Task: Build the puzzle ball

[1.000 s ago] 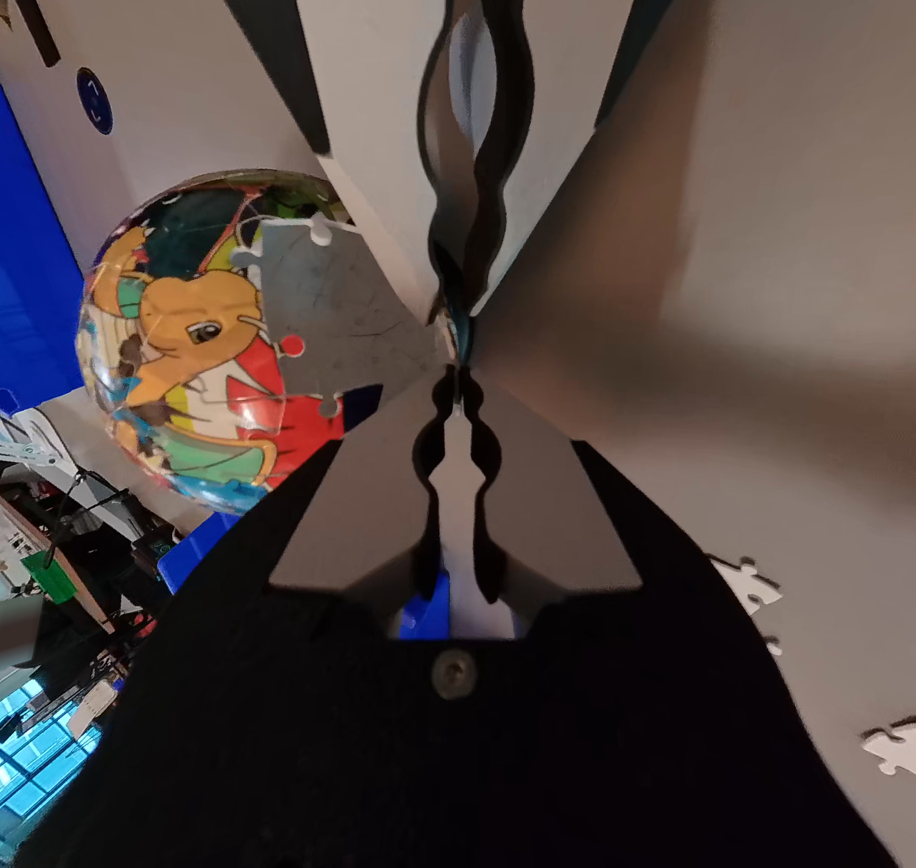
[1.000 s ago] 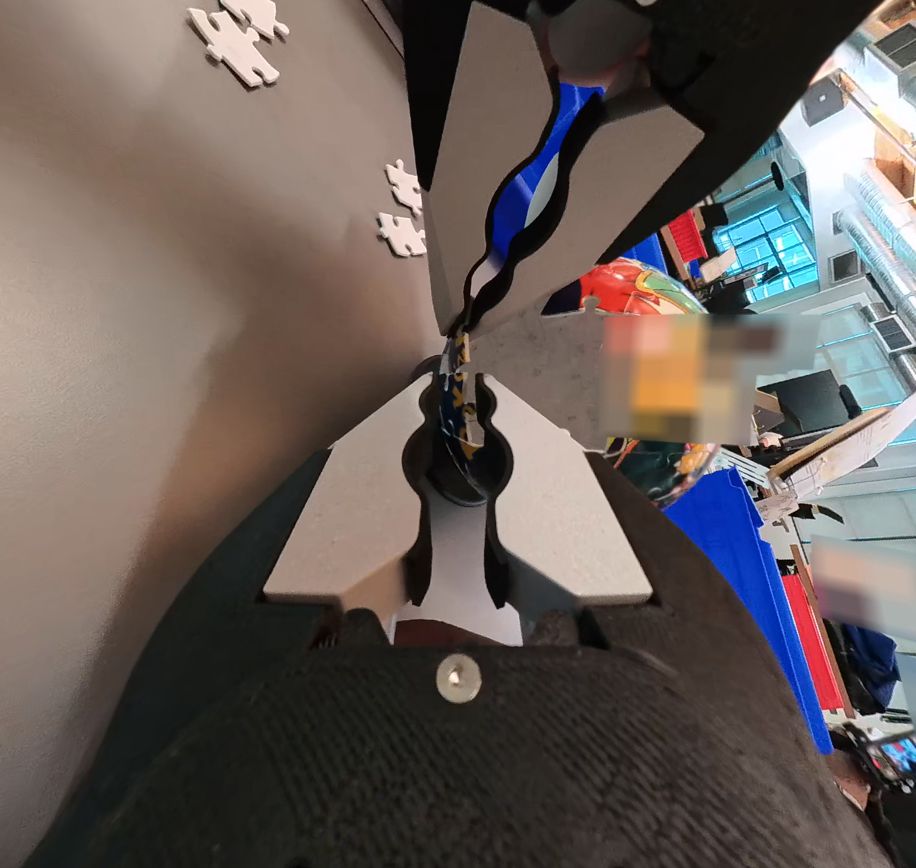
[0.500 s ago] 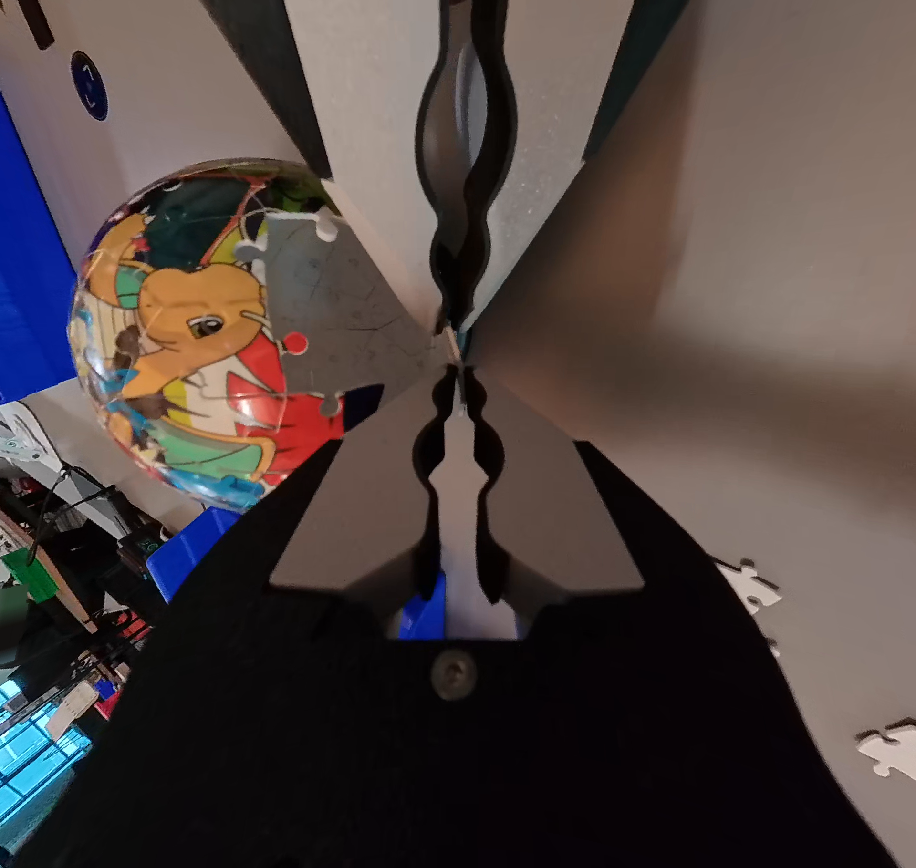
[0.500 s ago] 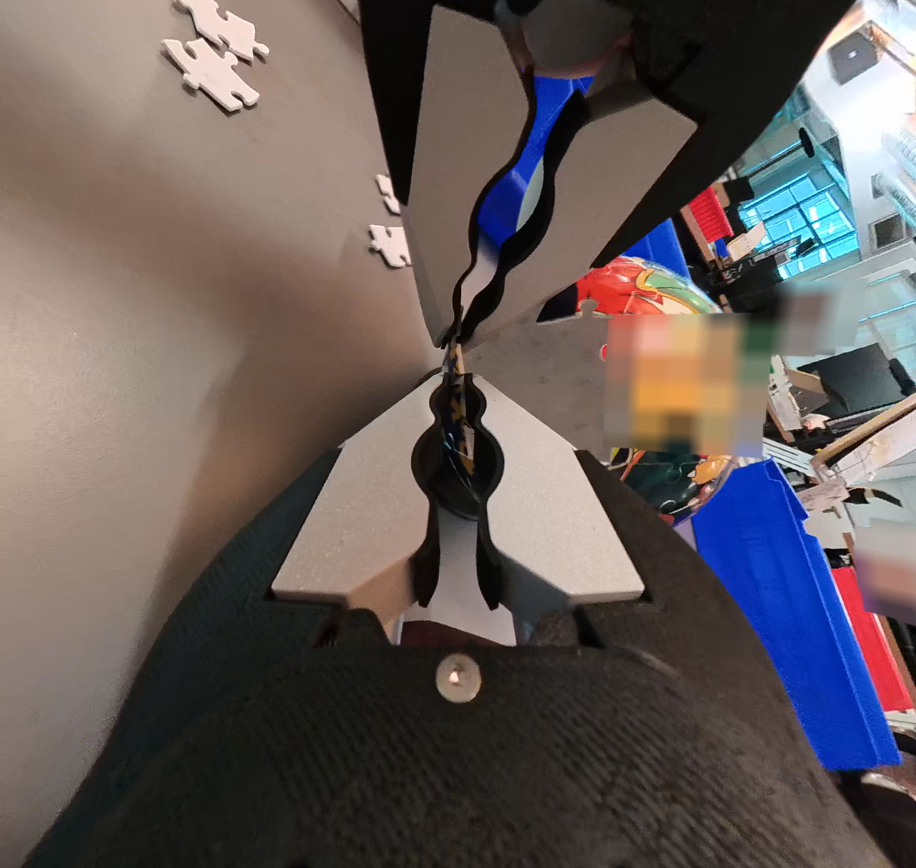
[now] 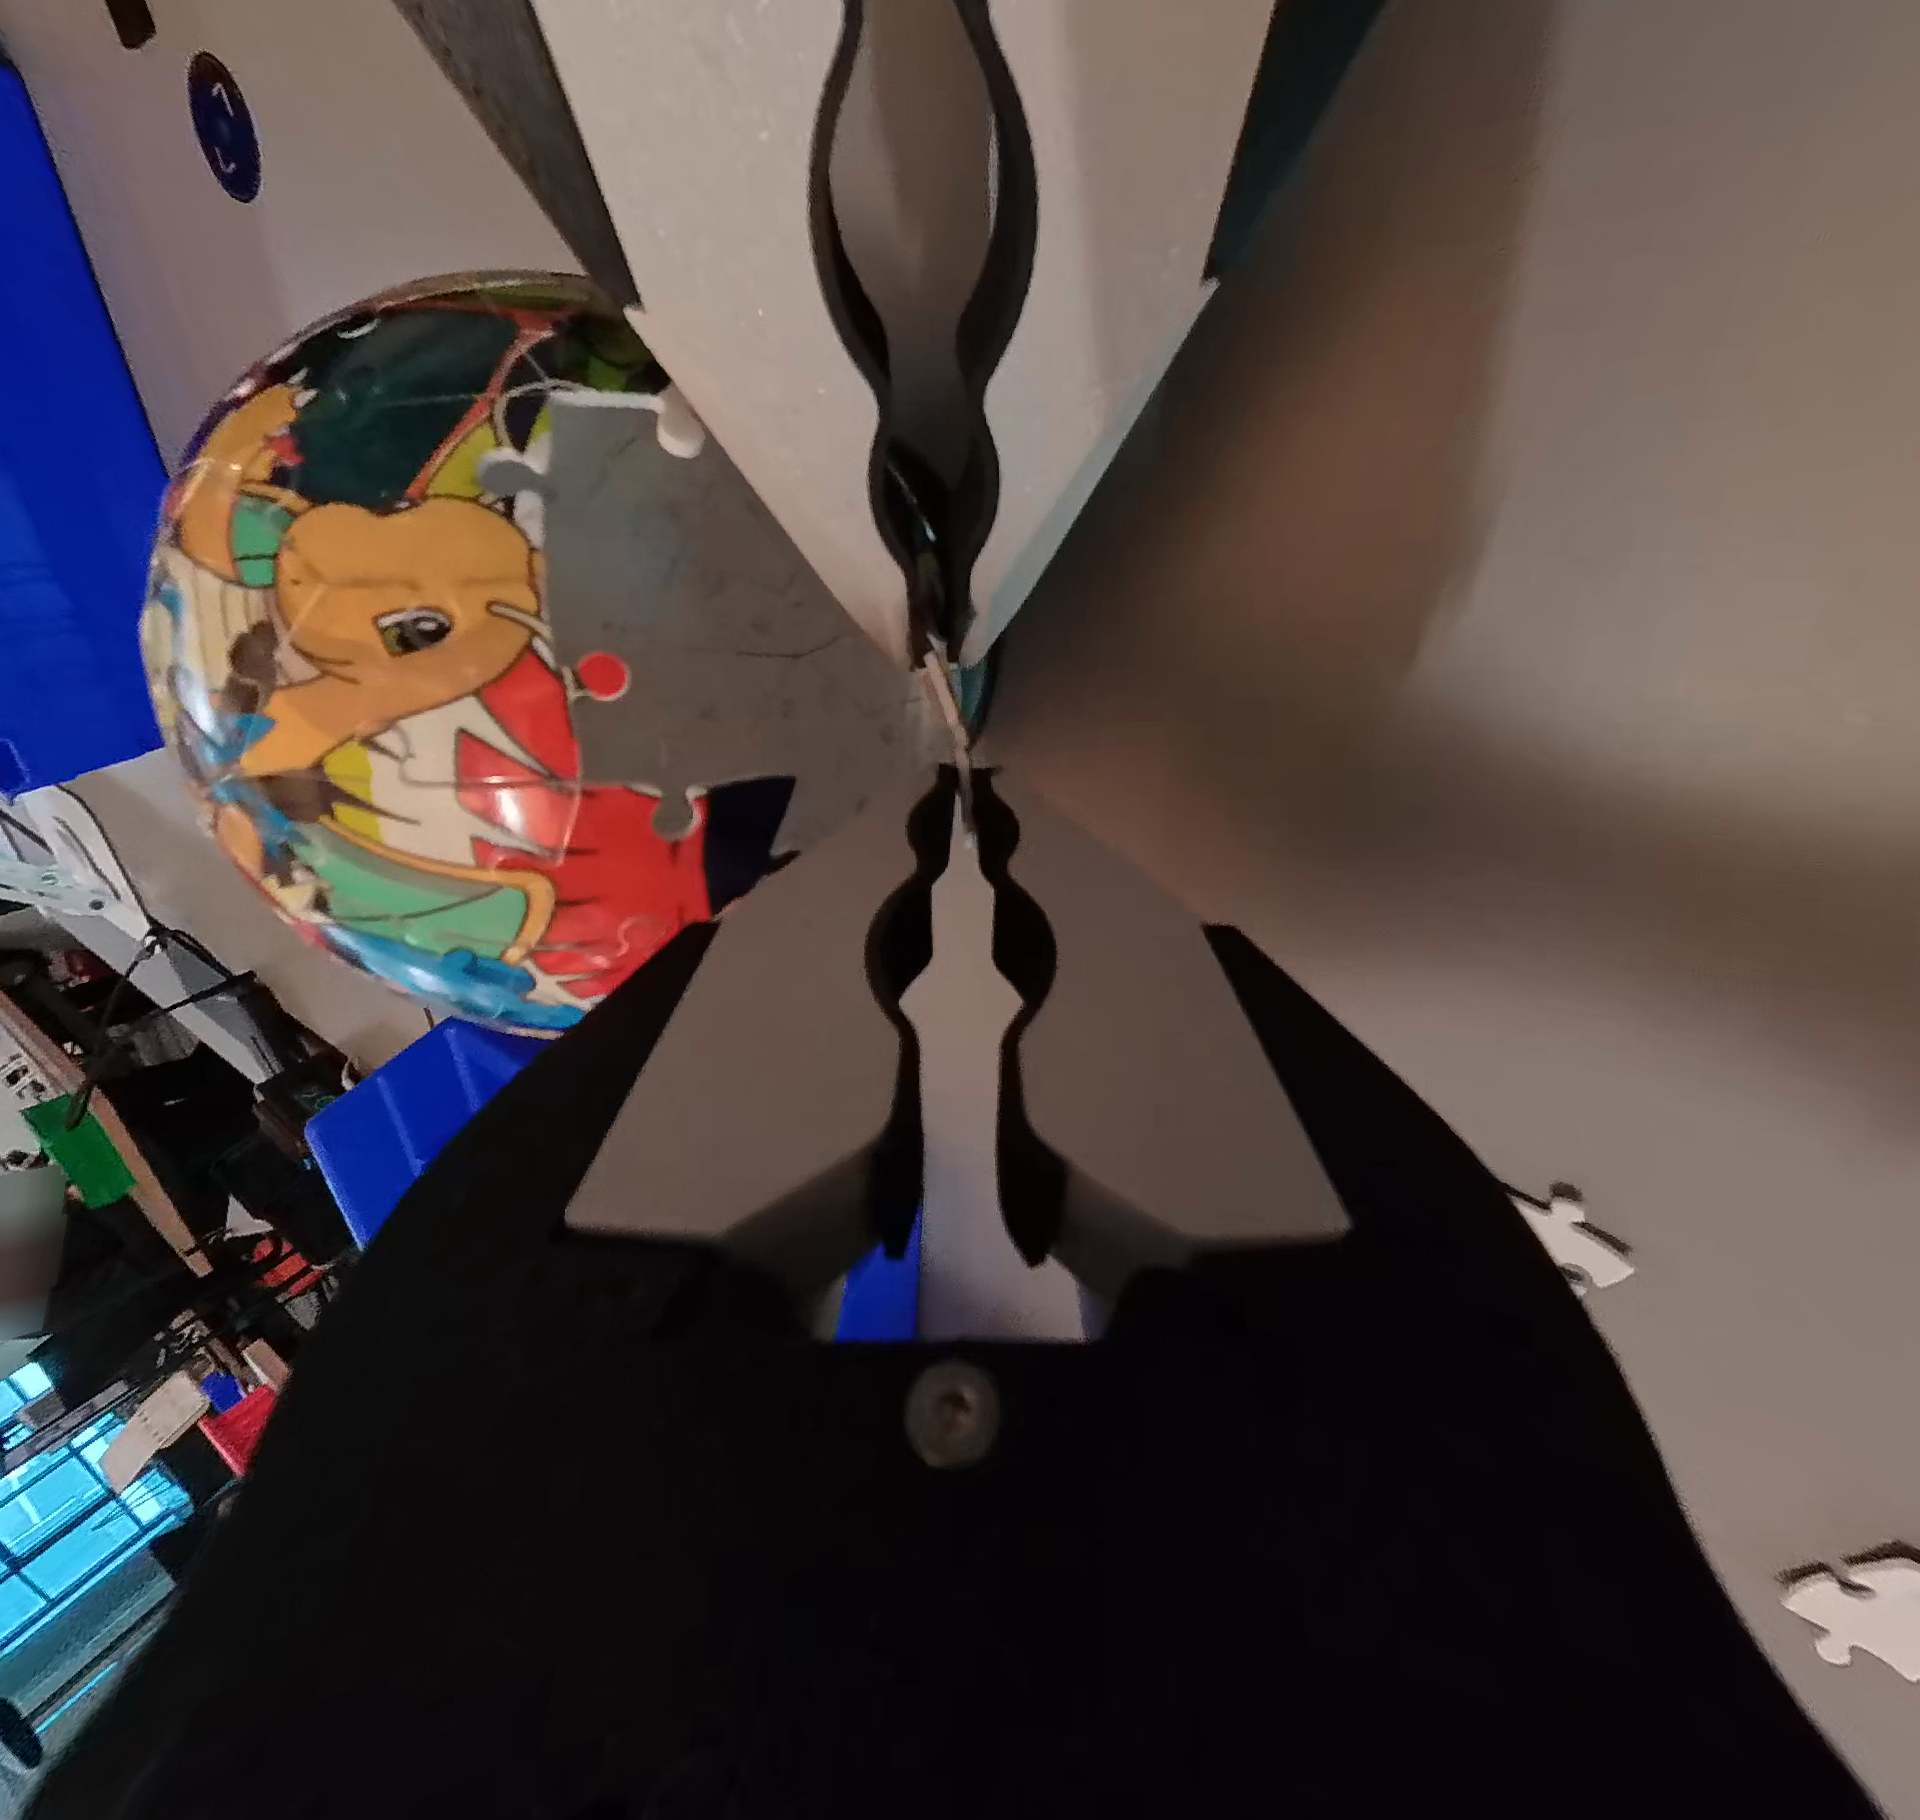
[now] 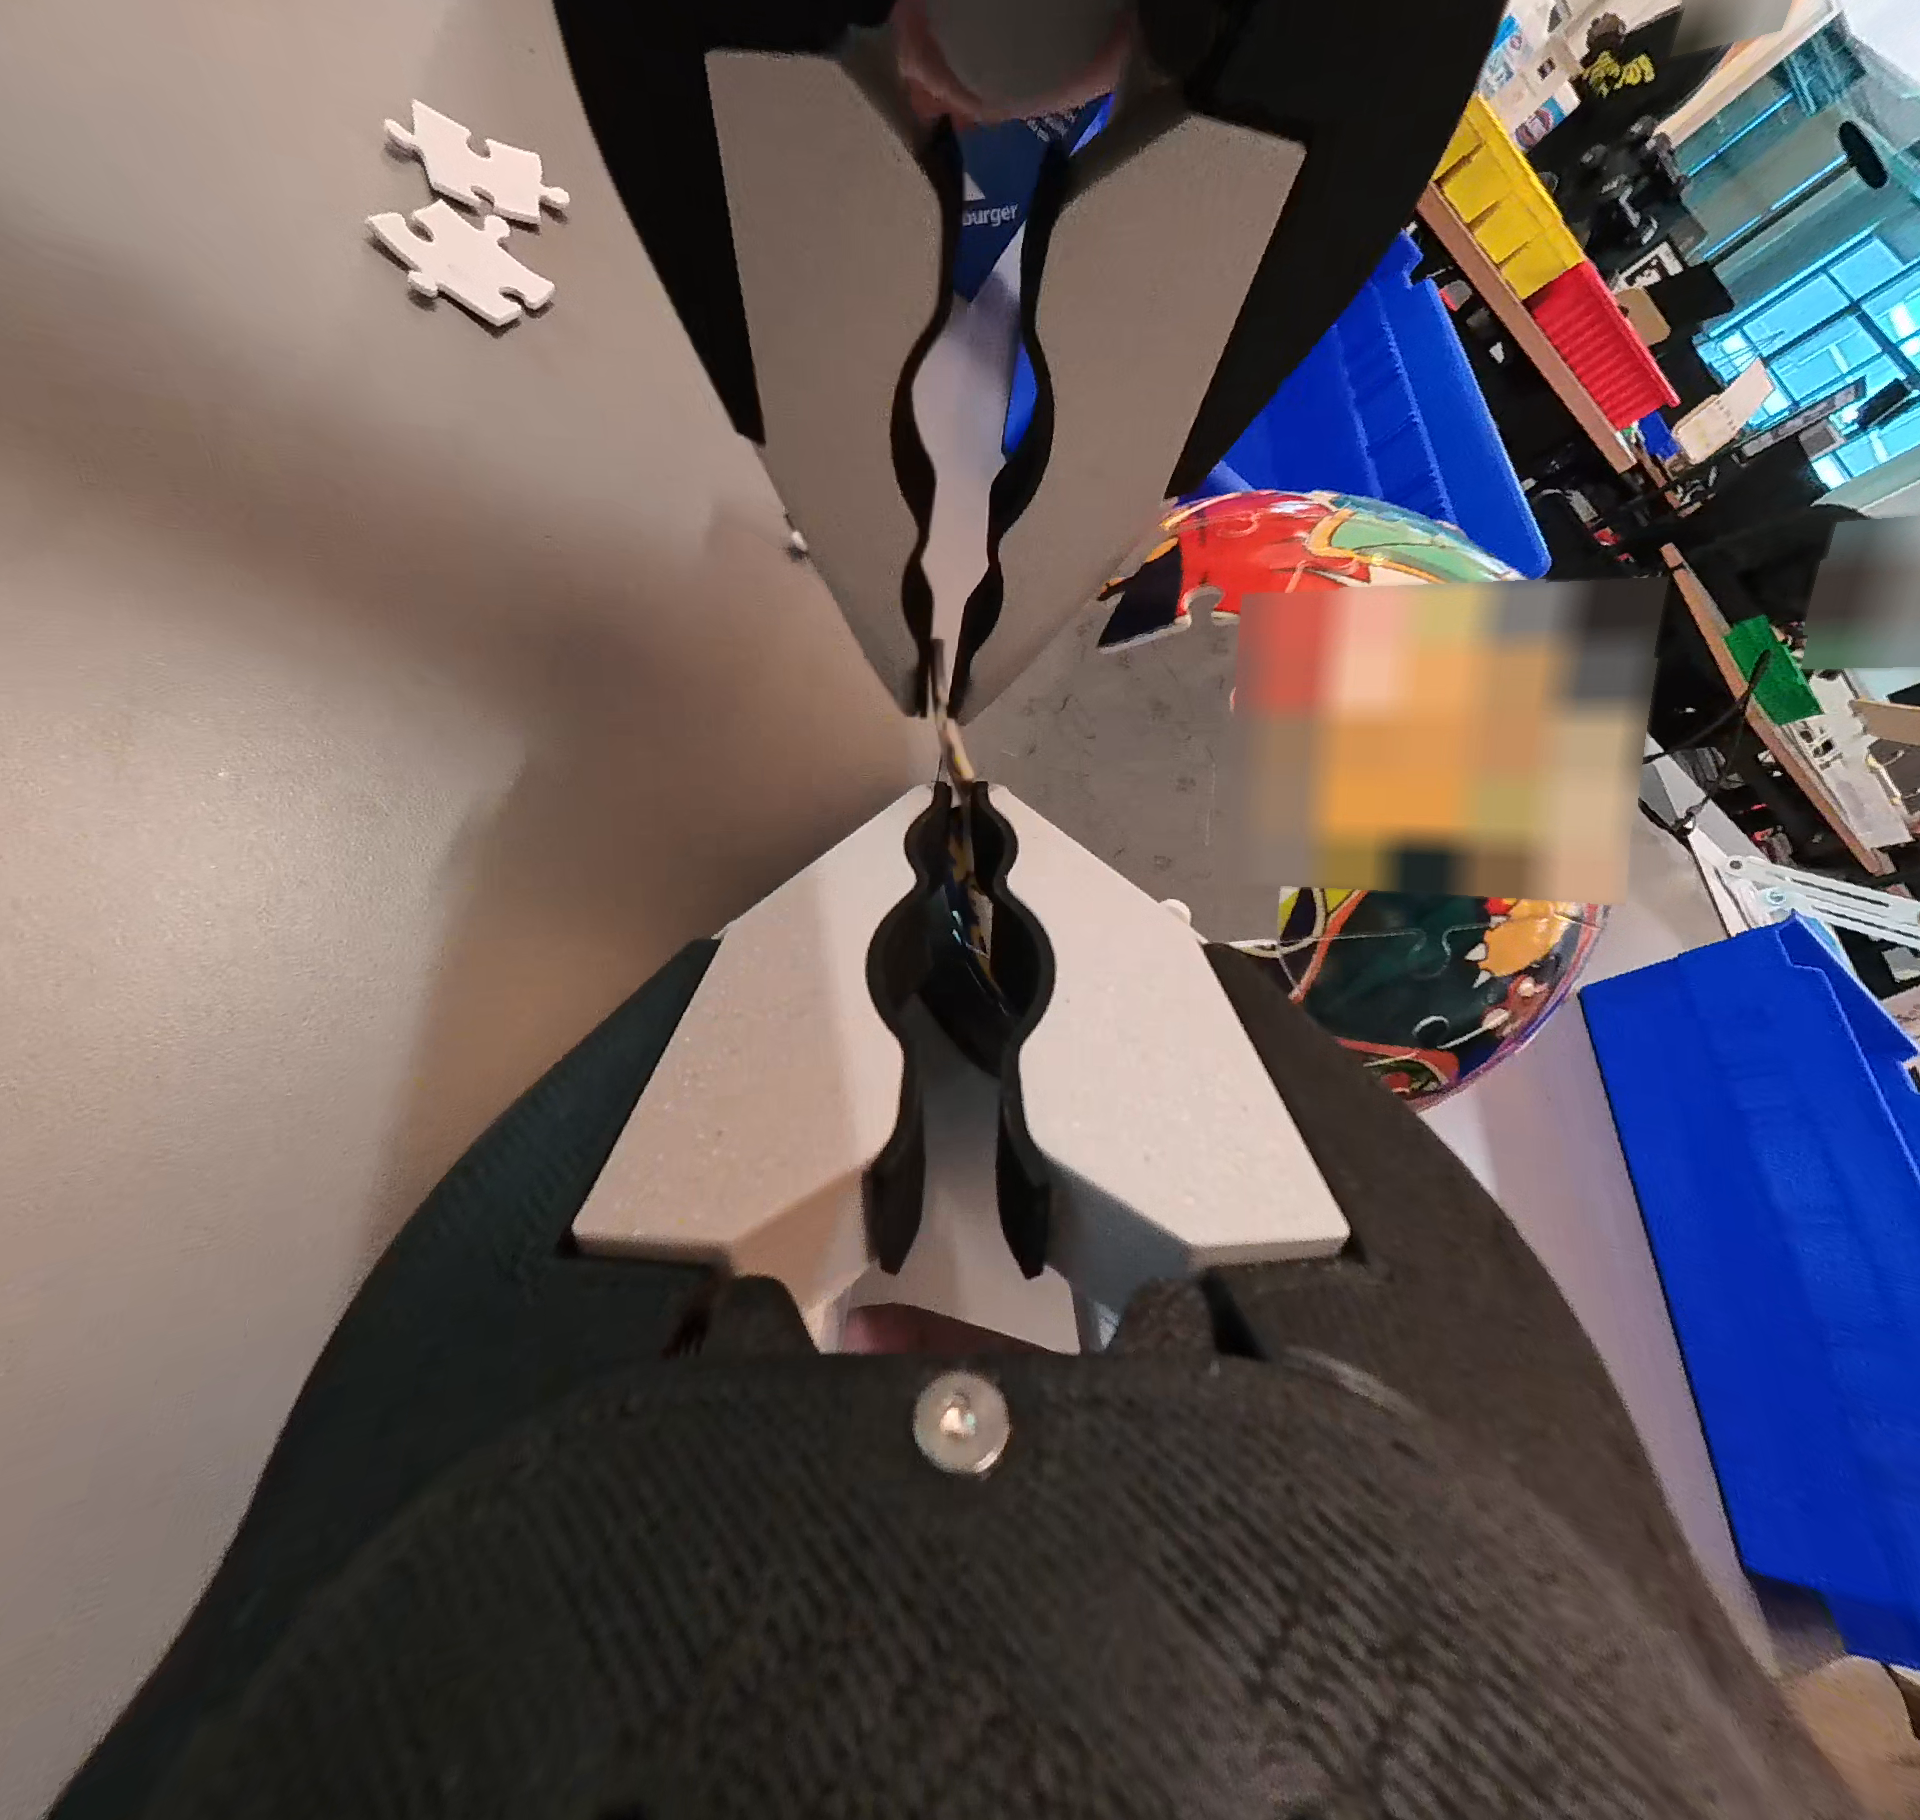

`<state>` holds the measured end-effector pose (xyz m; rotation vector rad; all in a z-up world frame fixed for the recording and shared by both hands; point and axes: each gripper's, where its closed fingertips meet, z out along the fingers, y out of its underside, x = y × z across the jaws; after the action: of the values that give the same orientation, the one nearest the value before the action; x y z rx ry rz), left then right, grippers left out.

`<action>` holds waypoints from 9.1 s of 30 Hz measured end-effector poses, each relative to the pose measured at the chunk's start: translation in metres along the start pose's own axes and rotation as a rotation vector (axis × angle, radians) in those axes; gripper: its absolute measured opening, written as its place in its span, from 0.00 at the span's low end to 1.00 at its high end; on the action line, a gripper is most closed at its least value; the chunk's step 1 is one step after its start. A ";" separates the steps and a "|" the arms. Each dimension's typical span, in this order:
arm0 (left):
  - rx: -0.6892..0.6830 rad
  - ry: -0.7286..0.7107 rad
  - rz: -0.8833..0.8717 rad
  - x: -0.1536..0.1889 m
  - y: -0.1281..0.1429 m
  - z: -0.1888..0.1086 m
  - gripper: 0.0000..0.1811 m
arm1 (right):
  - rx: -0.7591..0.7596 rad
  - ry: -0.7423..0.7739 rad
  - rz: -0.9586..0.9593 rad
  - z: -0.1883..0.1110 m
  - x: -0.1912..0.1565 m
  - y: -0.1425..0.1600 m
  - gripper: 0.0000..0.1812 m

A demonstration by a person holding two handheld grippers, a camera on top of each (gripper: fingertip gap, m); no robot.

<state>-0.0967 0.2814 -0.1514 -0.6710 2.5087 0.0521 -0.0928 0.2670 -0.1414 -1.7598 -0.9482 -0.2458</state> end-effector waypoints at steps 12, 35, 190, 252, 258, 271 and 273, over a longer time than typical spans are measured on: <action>0.021 0.023 0.048 -0.001 -0.004 -0.003 0.00 | 0.004 0.004 -0.052 -0.003 -0.001 0.000 0.02; 0.050 0.014 -0.004 -0.002 -0.003 -0.007 0.05 | 0.014 -0.042 0.126 -0.001 0.002 -0.010 0.00; 0.112 0.177 0.086 -0.010 -0.006 0.003 0.00 | -0.097 -0.059 -0.194 0.001 0.018 0.015 0.13; 0.089 -0.789 -1.815 0.115 0.019 -0.066 0.23 | -0.003 -0.017 -0.365 0.000 -0.069 -0.006 0.11; 0.068 -0.670 -1.692 0.096 -0.024 -0.037 0.21 | 0.187 -0.068 -0.102 -0.051 -0.043 -0.004 0.40; 0.428 -0.538 -1.517 -0.018 -0.020 -0.054 0.57 | 0.303 -0.536 0.553 -0.034 0.113 0.076 0.61; 0.401 -0.480 -1.531 -0.006 -0.024 -0.042 0.55 | 0.280 -0.586 0.495 -0.032 0.100 0.083 0.58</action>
<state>-0.1011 0.2558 -0.1103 -1.8648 1.0102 -0.7031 0.0408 0.2773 -0.1292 -1.7643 -0.8549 0.7210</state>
